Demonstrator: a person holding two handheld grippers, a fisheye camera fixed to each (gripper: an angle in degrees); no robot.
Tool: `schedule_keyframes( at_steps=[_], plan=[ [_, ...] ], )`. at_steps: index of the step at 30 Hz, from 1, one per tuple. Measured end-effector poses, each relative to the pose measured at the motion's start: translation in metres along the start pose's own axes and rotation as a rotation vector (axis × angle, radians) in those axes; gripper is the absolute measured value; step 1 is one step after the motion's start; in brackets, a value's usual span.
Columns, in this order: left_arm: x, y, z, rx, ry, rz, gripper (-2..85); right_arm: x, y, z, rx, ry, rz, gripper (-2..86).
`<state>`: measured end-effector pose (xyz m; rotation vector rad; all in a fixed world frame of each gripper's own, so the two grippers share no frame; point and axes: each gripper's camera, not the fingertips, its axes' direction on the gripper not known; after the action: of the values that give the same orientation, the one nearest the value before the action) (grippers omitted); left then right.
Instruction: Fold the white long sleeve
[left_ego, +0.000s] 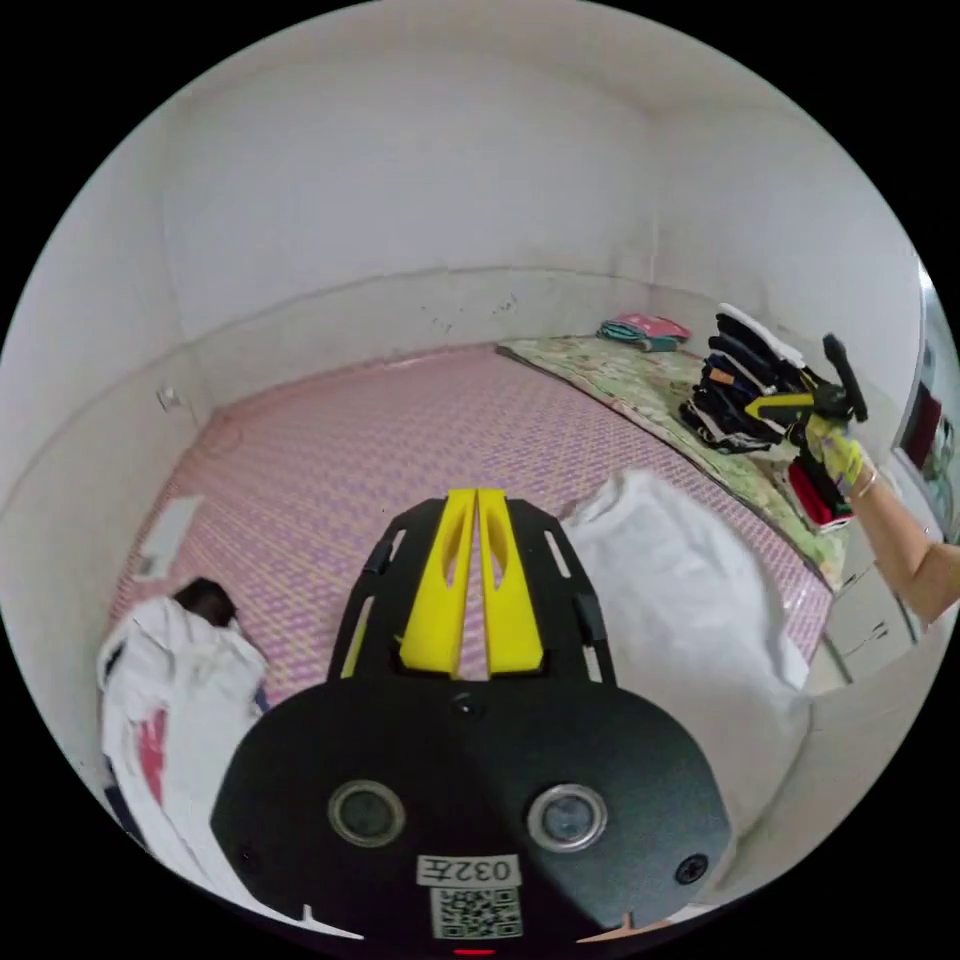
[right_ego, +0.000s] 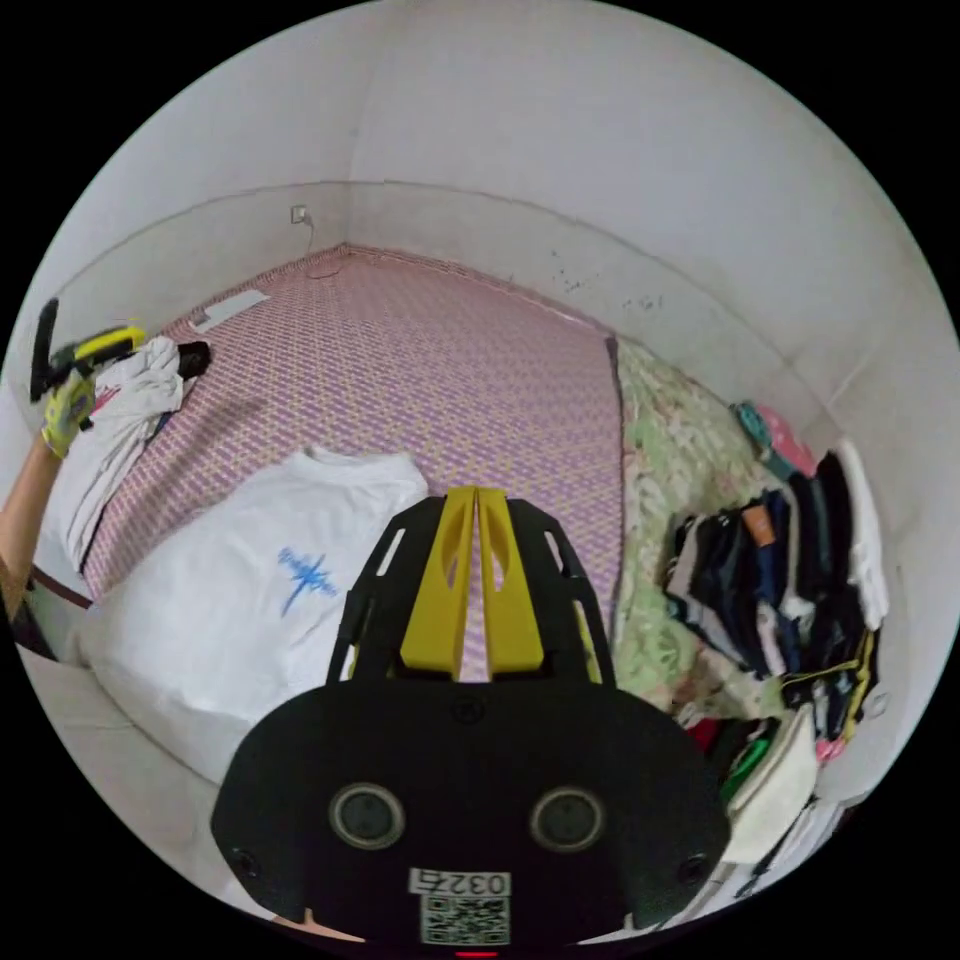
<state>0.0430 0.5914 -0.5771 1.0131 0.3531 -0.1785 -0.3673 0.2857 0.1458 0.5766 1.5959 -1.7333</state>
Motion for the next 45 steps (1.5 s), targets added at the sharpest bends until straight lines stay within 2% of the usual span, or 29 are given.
schedule_keyframes(
  at_steps=[4, 9, 11, 13, 16, 21, 23, 24, 27, 31, 34, 39, 45],
  plan=[
    [0.011, 0.086, 0.073, -0.195, 0.111, -0.131, -1.0, -0.006, 0.073, 0.085, -0.166, -0.163, 0.069, -1.0],
    [0.028, 0.172, 0.107, -0.421, 0.046, -0.259, -1.0, -0.033, 0.159, 0.154, -0.337, -0.334, 0.178, -1.0],
    [0.027, 0.205, 0.111, -0.525, -0.085, -0.299, -1.0, -0.05, 0.189, 0.174, -0.397, -0.35, 0.21, -1.0],
    [0.024, 0.22, 0.109, -0.568, -0.15, -0.303, -1.0, -0.062, 0.202, 0.179, -0.4, -0.357, 0.228, -1.0],
    [0.017, 0.23, 0.1, -0.573, -0.141, -0.346, -1.0, -0.079, 0.205, 0.181, -0.378, -0.372, 0.234, -1.0],
    [-0.004, 0.237, 0.09, -0.541, -0.08, -0.516, -1.0, -0.092, 0.185, 0.199, -0.398, -0.276, 0.167, -1.0],
    [-0.013, 0.236, 0.089, -0.517, -0.042, -0.589, -1.0, -0.077, 0.18, 0.223, -0.482, -0.126, 0.158, -1.0],
    [-0.014, 0.235, 0.089, -0.512, -0.035, -0.596, -1.0, -0.07, 0.179, 0.223, -0.45, -0.15, 0.154, -1.0],
    [-0.013, 0.225, 0.091, -0.513, -0.025, -0.58, -1.0, -0.016, 0.173, 0.248, -0.473, -0.11, 0.218, -1.0],
    [-0.008, 0.212, 0.096, -0.528, -0.009, -0.547, -1.0, 0.073, 0.17, 0.273, -0.567, 0.043, 0.442, -1.0],
    [-0.005, 0.21, 0.088, -0.519, -0.035, -0.559, -0.9, 0.077, 0.152, 0.238, -0.404, 0.114, 0.427, -1.0],
    [-0.009, 0.231, 0.063, -0.481, 0.017, -0.66, -0.7, 0.0, 0.167, 0.222, -0.367, -0.184, 0.219, -0.7],
    [0.005, 0.258, 0.026, -0.508, 0.087, -0.636, 4.7, 0.002, 0.256, 0.219, -0.382, -0.537, 0.464, 4.6]
  ],
)
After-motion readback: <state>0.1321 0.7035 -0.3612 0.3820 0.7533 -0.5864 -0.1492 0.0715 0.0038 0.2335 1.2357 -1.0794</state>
